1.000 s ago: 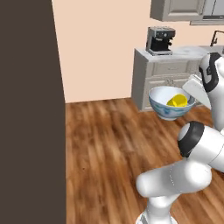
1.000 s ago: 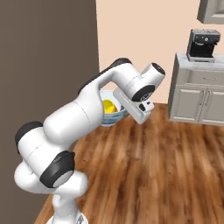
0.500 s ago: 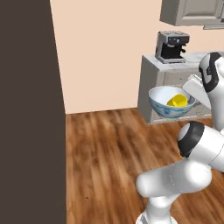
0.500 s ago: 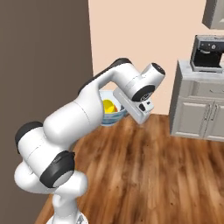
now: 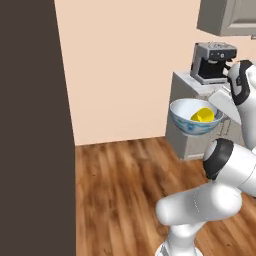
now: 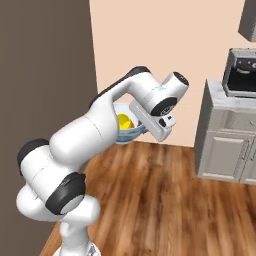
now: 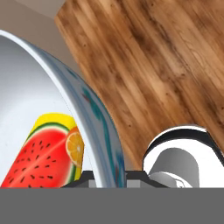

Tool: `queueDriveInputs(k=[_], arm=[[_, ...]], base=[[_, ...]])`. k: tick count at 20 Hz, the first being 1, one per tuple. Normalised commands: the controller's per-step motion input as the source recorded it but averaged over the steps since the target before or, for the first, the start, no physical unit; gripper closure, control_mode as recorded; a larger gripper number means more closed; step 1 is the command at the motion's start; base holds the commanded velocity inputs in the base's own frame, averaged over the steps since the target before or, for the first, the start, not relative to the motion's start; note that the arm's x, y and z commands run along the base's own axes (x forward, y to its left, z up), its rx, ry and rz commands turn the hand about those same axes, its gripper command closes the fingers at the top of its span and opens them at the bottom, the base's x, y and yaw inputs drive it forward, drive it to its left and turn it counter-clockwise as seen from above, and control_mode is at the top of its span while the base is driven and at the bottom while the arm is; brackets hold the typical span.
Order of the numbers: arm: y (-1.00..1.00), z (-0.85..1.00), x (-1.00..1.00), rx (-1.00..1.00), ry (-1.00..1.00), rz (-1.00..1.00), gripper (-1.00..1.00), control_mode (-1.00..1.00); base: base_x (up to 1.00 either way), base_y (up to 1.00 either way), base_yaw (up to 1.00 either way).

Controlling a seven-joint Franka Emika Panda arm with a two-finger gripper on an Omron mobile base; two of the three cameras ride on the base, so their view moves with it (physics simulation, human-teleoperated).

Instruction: Place the cup inside the bowl on the dining table and move the bowl to any counter.

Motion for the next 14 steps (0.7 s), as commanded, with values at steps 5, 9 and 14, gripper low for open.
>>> queueDriveInputs(k=[5, 9, 14], arm=[[0.00, 0.00, 0.00, 0.00, 0.00, 0.00, 1.00, 1.00], [0.00, 0.00, 0.00, 0.00, 0.00, 0.00, 1.00, 1.00], [0.00, 0.00, 0.00, 0.00, 0.00, 0.00, 1.00, 1.00]], base=[[1.00, 0.00, 0.00], [0.98, -0.07, 0.00], [0.37, -0.48, 0.00]])
